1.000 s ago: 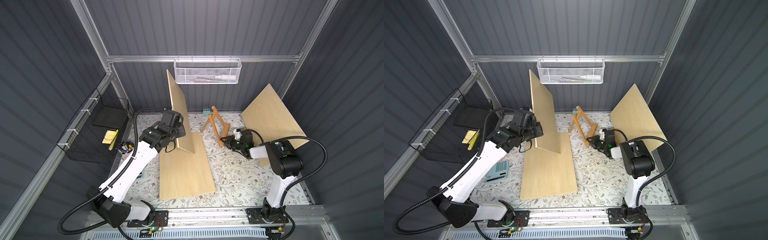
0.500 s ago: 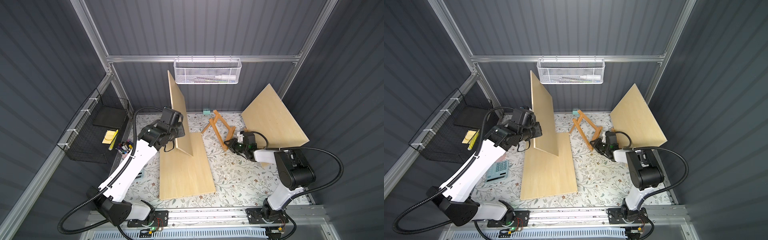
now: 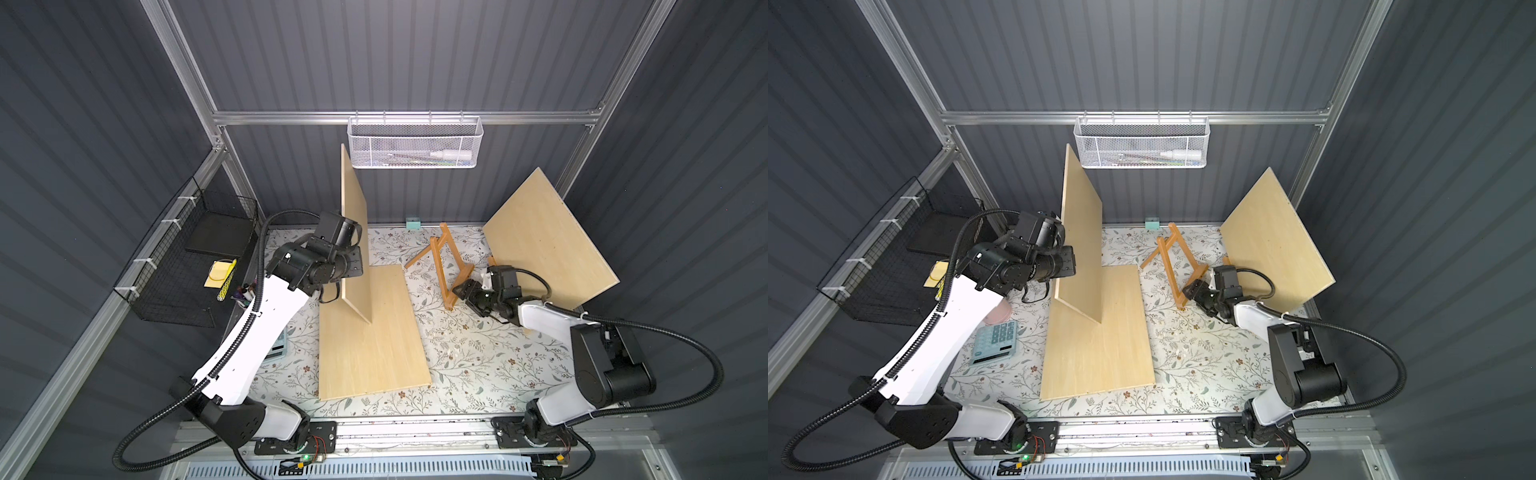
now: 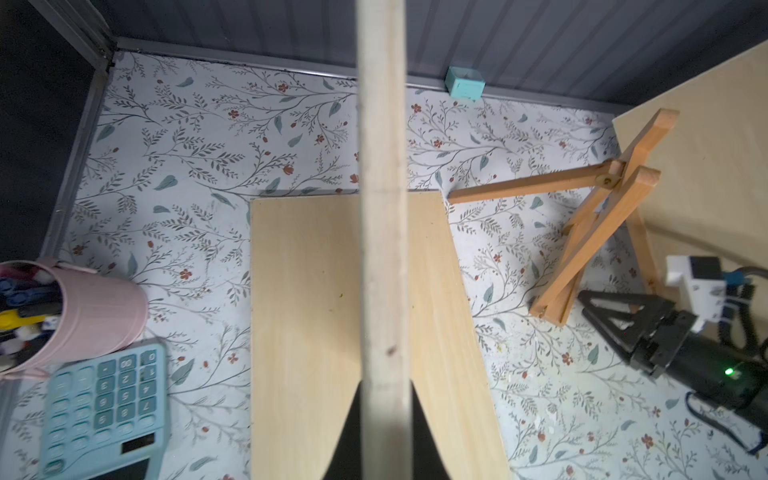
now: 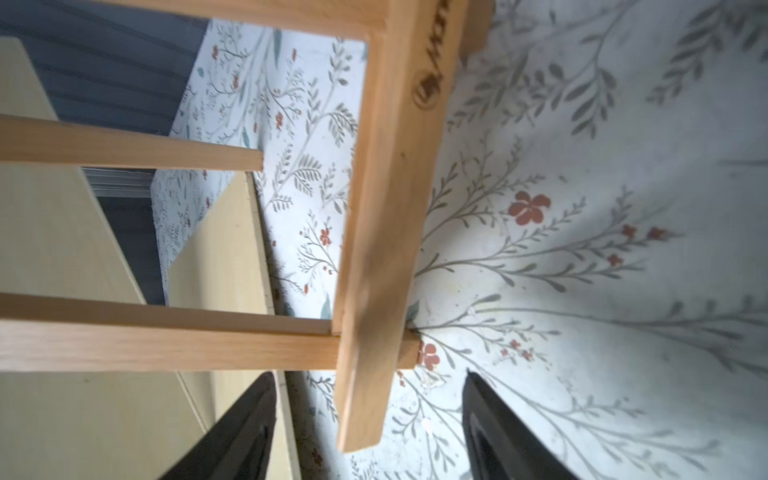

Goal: Assemble the easel
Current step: Place the easel at the center of the board, then place the drawing board on the easel.

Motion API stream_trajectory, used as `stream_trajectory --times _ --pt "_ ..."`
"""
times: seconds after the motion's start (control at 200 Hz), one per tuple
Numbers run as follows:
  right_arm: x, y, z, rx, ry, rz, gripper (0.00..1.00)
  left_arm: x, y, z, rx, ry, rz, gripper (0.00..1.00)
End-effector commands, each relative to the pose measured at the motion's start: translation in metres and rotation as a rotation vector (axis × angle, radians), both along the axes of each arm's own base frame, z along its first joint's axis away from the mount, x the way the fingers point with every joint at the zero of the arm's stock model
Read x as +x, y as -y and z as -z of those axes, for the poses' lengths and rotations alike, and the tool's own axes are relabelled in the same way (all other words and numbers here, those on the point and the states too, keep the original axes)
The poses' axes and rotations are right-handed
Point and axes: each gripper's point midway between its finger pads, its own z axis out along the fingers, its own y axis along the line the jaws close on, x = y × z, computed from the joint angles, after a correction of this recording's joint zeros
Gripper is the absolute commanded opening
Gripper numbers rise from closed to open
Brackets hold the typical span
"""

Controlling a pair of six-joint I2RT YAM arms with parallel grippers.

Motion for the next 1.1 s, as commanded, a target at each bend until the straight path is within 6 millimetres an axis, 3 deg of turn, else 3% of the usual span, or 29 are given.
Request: stream_trajectory --times 0.0,0.135,0.25,0.485,0.72,0.835,0.921,1.096 --pt "0.009 0.007 -0.039 -0.092 0.087 -0.016 0.71 -0.008 0.018 -0.073 -0.036 0.195 0.199 0.00" --pt "0.017 0.012 -0.075 -0.130 0.159 -0.009 0.72 -0.038 0.017 -0.081 -0.062 0.123 0.274 0.00" --pt "0.025 0.012 -0.104 -0.144 0.222 -0.009 0.73 -0.068 0.016 -0.100 -0.121 0.104 0.346 0.00" --pt "0.039 0.014 -0.145 -0.166 0.306 0.002 0.73 -0.099 -0.019 -0.151 -0.135 0.282 0.309 0.00" --pt "0.041 0.022 -0.159 -0.221 0.341 0.015 0.74 -0.136 0.020 -0.196 -0.339 0.411 0.598 0.00" --pt "0.040 0.031 -0.162 -0.228 0.339 0.028 0.75 -0.159 0.048 -0.216 -0.472 0.452 0.805 0.00" --pt "0.040 0.039 -0.165 -0.220 0.336 0.039 0.75 -0.158 0.068 -0.220 -0.542 0.445 0.896 0.00" --pt "0.037 0.073 -0.185 -0.246 0.355 0.115 0.76 -0.107 0.099 -0.214 -0.582 0.431 0.852 0.00"
